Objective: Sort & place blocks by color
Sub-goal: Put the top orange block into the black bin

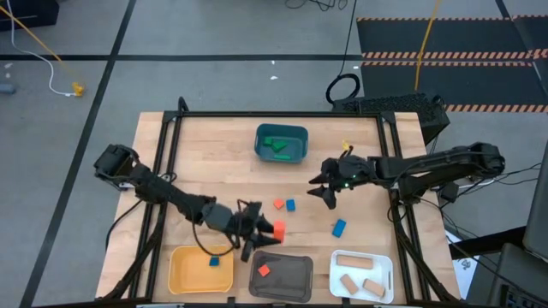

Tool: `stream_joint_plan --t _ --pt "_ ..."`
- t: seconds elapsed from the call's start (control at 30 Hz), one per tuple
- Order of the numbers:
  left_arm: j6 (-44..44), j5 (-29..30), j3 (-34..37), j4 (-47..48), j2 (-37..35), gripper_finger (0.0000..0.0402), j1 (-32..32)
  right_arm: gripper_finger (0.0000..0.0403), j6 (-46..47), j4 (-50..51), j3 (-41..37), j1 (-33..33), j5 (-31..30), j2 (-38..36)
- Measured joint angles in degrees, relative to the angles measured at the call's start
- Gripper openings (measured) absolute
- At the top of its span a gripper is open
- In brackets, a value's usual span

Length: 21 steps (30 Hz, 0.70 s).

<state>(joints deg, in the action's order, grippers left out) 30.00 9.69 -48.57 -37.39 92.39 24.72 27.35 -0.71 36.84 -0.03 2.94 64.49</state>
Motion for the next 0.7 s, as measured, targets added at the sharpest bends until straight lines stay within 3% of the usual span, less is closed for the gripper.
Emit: stream_joint_plan --t 0.2,0.7 --pt "6.97 1.32 -5.47 9.38 3.71 0.0143 4.77 0.0205 10.56 9.22 0.0 4.94 0.06 2.48" --pt "26.17 0.69 -8.25 11.25 9.81 0.0143 10.53 0.0205 26.64 17.96 0.02 19.11 -0.24 6.28"
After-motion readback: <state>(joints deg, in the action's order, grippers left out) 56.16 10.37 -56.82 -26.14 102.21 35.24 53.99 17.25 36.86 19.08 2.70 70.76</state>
